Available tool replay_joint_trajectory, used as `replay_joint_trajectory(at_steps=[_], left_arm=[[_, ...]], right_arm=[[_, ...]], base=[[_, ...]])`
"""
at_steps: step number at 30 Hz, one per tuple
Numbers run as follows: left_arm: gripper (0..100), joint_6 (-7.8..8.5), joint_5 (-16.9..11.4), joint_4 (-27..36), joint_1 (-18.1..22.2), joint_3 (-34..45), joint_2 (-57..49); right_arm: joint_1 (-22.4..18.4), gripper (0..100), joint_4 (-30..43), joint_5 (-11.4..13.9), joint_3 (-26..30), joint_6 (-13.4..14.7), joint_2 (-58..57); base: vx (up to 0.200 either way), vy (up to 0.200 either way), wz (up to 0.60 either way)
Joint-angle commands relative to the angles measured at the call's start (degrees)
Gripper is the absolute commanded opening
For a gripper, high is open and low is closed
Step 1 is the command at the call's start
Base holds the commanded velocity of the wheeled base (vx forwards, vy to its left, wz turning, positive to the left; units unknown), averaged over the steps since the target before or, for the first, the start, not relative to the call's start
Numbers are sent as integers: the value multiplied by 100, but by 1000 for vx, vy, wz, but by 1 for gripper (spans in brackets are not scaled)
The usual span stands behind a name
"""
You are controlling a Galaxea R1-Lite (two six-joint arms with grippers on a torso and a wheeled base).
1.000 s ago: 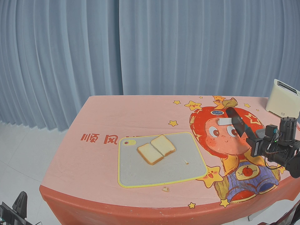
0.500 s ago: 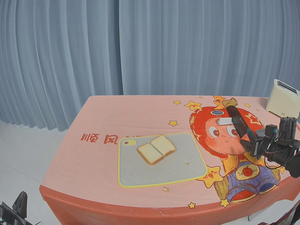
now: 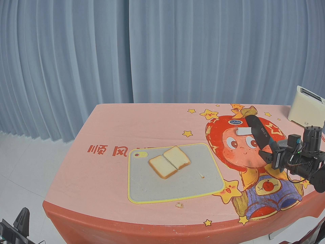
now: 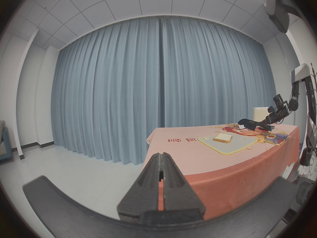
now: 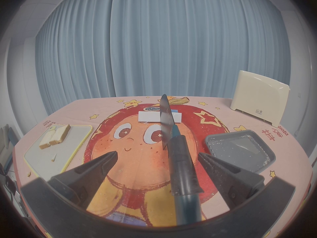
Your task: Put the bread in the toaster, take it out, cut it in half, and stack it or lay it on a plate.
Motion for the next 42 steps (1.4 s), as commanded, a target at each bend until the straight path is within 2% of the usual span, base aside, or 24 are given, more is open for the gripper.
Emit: replay_joint_trajectory(at_steps=[1,12,33,36,42], left_arm=[[0,-1,0,-2,-1,101,4],[0,-1,0,-2,-1,101,4],[0,-1,0,-2,-1,101,4],[0,-1,0,-2,-1,101,4],[0,-1,0,-2,-1,101,4]], right_arm=[[3,100,0,2,-21,0,-52],[161,100,0,11,-47,-18,-474],[187,100,9,11,-30,-53,-1054],[319,100,9,81,-30,0,-1238],[275,100,9,55,-135,17,-1581]], base=[[0,0,0],[0,0,0],[0,0,0],[0,0,0],[0,0,0]])
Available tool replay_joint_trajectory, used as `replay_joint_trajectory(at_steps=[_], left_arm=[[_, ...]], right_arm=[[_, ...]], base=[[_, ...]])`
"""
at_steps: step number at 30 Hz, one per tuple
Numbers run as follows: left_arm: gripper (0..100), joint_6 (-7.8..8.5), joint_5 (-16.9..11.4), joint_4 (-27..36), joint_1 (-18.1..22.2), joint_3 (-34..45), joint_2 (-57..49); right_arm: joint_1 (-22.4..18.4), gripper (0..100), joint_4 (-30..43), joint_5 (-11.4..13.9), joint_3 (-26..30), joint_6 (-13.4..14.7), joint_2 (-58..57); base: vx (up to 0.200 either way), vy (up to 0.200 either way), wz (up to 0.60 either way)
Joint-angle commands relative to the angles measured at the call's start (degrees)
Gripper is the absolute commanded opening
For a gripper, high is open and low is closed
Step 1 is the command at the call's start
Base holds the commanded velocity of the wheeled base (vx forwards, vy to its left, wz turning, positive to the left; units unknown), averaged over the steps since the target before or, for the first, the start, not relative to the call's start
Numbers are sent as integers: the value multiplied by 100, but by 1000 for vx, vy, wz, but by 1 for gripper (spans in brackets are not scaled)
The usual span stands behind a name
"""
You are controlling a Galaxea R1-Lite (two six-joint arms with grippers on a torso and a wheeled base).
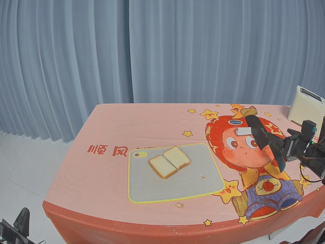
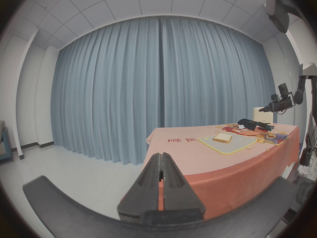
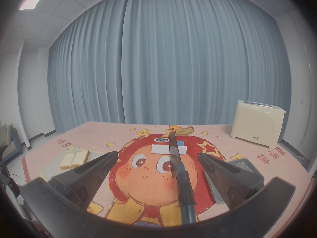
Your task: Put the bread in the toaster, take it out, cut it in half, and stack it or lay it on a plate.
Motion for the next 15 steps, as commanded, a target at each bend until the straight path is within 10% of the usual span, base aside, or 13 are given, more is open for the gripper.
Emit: replay_joint_trajectory(at_steps=[1,15], left_arm=[[0,-1,-1,-3,2,101,4],[0,-1,-1,-3,2,101,4]], right_arm=[[-20,100,-11,14,-92,10,-355],[-442,100,7,49,857,28,-1902]], base=[[0,0,0],[0,0,0]])
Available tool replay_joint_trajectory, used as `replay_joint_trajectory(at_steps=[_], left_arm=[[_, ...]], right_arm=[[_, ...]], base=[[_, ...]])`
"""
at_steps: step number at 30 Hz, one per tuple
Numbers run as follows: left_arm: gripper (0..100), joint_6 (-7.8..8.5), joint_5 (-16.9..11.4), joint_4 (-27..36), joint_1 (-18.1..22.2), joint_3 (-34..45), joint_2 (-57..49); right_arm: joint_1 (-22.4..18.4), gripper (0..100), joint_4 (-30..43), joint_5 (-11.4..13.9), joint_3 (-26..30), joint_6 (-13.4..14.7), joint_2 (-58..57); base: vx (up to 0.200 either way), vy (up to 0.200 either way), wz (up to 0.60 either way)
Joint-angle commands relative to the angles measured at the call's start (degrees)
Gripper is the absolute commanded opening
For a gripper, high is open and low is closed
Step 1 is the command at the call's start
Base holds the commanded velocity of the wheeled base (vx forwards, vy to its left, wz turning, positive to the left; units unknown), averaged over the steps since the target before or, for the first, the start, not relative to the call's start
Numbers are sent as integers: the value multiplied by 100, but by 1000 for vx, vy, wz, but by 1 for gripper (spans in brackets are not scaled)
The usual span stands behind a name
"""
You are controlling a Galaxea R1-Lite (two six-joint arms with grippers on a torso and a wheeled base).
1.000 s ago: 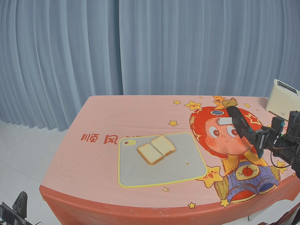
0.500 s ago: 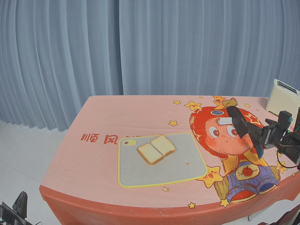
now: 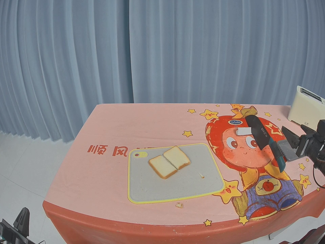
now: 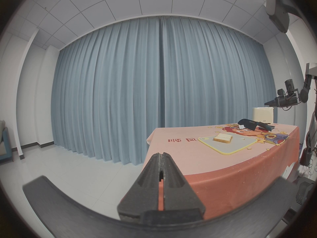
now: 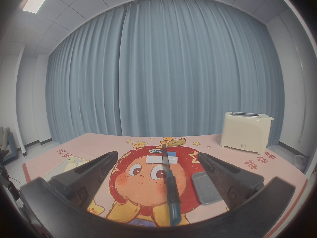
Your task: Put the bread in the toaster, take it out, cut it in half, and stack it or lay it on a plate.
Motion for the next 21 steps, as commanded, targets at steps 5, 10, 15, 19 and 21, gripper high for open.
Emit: replay_joint_trajectory(at_steps=[5,10,15,19,21], left_arm=[[0,-1,-1,-2,1,101,4],[0,-1,-1,-2,1,101,4],[0,-1,-1,-2,1,101,4],[0,-1,-1,-2,1,101,4],[0,-1,-1,-2,1,101,4]], right_arm=[[-136,100,77,16,1108,-18,-1881],[-330,100,253,16,1468,-9,-2602],[-523,100,789,16,1653,-18,-3507],[-497,100,1668,16,1618,-26,-4421],[-479,100,2160,16,1556,-26,-4825]], base=[[0,0,0],[0,0,0],[0,0,0],[0,0,0],[0,0,0]])
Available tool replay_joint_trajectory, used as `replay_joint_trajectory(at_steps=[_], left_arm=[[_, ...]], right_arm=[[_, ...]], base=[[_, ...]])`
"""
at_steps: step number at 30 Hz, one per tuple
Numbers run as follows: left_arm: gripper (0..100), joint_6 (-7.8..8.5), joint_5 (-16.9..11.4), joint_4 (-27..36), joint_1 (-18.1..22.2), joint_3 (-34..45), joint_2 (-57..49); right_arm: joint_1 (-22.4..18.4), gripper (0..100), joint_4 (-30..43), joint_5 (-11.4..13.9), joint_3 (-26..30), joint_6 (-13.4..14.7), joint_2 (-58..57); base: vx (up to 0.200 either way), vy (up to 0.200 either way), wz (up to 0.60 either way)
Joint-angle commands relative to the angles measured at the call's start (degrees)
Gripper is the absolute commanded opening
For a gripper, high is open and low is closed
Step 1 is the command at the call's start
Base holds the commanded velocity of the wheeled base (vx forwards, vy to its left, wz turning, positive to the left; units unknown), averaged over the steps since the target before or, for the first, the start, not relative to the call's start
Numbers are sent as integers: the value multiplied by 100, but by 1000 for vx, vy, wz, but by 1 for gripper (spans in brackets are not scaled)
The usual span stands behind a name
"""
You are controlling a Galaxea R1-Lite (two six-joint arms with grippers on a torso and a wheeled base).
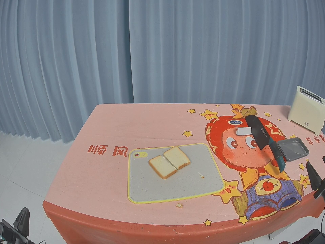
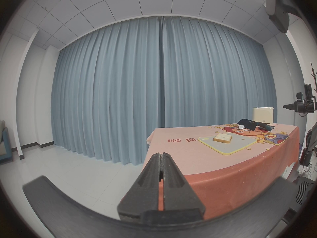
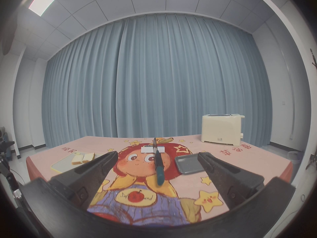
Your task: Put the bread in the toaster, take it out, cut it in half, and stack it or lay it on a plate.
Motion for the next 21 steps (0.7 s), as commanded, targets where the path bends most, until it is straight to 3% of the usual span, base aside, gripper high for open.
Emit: replay_joint_trajectory(at_steps=[1,9,16,21], left_arm=[[0,-1,0,-2,2,101,4],[0,-1,0,-2,2,101,4],[0,-1,0,-2,2,101,4],[0,-1,0,-2,2,101,4]], right_arm=[[-28,100,1263,-1,-27,-9,-1722],[-28,100,3056,-1,-159,-53,-3040],[-28,100,3249,-1,-141,-53,-3436],[-10,100,3249,52,-493,-62,-2944]], base=[[0,0,0],[0,0,0],[0,0,0],[0,0,0]])
